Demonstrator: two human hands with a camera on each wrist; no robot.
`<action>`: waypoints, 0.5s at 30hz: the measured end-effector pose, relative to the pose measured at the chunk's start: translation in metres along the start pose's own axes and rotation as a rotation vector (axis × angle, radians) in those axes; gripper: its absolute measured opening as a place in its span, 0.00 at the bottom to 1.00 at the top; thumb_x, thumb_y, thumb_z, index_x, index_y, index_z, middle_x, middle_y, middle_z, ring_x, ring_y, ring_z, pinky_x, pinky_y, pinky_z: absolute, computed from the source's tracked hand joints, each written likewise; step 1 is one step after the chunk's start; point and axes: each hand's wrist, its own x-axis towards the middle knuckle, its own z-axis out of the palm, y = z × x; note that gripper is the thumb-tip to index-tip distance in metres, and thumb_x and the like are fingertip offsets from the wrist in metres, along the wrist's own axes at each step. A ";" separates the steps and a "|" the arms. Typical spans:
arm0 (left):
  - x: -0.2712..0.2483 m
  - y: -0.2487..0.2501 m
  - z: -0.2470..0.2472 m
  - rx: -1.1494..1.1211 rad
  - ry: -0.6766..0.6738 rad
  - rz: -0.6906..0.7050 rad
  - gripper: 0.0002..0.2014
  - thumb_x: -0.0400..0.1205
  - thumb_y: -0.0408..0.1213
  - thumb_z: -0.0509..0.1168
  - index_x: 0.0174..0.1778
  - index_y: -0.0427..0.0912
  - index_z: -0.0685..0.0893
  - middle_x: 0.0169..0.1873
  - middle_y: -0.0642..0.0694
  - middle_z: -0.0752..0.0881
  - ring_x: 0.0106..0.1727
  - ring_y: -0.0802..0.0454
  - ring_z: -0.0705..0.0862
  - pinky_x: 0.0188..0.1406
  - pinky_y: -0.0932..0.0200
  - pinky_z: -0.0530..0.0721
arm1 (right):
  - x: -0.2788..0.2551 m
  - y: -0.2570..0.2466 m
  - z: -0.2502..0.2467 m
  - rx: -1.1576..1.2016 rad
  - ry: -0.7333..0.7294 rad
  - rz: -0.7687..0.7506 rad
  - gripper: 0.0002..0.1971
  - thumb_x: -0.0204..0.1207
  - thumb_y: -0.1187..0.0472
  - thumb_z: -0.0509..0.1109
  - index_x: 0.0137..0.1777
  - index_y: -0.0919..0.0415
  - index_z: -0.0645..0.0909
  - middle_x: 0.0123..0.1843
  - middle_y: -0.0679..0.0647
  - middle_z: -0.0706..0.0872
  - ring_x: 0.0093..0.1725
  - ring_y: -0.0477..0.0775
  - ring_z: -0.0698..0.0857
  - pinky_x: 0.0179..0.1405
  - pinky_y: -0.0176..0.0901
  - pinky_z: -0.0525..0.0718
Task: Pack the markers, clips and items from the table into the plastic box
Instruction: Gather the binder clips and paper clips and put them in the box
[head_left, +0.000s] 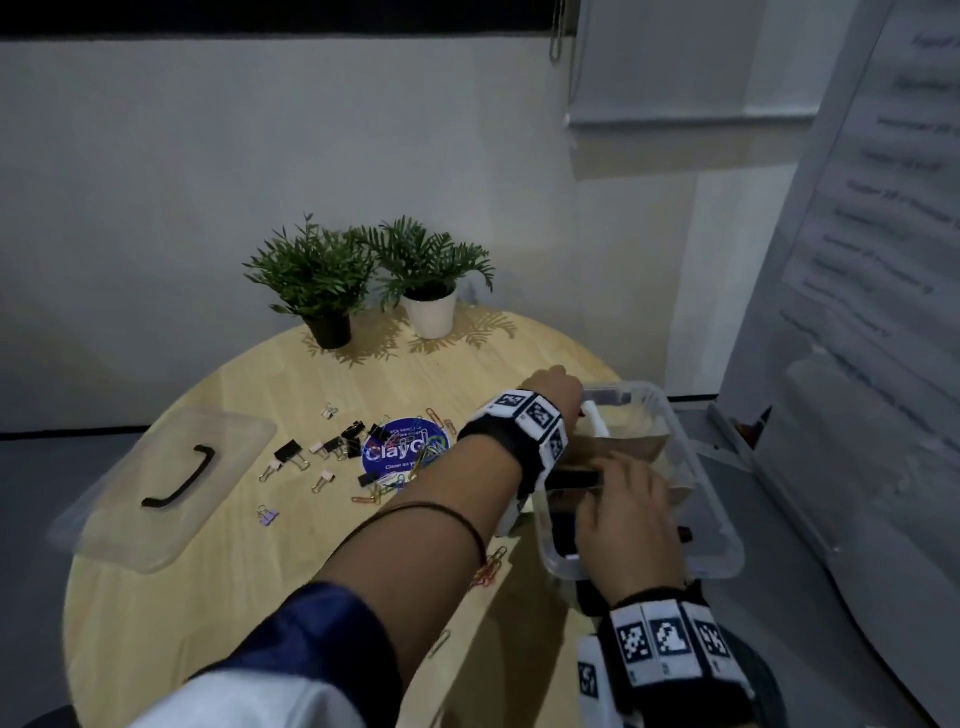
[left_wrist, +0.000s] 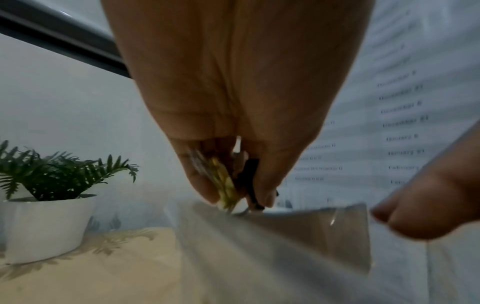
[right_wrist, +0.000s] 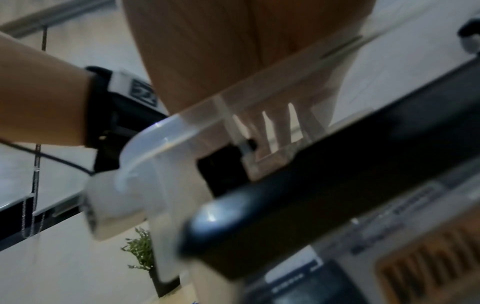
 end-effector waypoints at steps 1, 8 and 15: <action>0.011 -0.001 0.007 0.031 -0.032 0.009 0.13 0.82 0.36 0.66 0.61 0.37 0.83 0.54 0.36 0.79 0.49 0.36 0.83 0.50 0.49 0.81 | 0.000 0.001 0.000 -0.003 0.005 -0.008 0.18 0.79 0.57 0.58 0.68 0.53 0.73 0.74 0.50 0.72 0.77 0.55 0.64 0.74 0.54 0.71; 0.010 -0.007 0.000 -0.016 -0.081 0.074 0.13 0.81 0.34 0.64 0.60 0.42 0.85 0.55 0.40 0.87 0.55 0.40 0.85 0.53 0.52 0.83 | -0.001 0.005 0.000 0.029 0.022 -0.050 0.15 0.79 0.57 0.61 0.64 0.54 0.77 0.71 0.53 0.75 0.75 0.56 0.67 0.72 0.55 0.73; -0.103 -0.077 0.000 -0.313 0.216 0.020 0.17 0.86 0.38 0.57 0.71 0.48 0.75 0.68 0.46 0.76 0.65 0.47 0.78 0.62 0.52 0.78 | 0.003 -0.006 -0.007 0.145 0.080 -0.134 0.13 0.76 0.65 0.66 0.61 0.62 0.79 0.65 0.62 0.80 0.67 0.65 0.75 0.68 0.59 0.73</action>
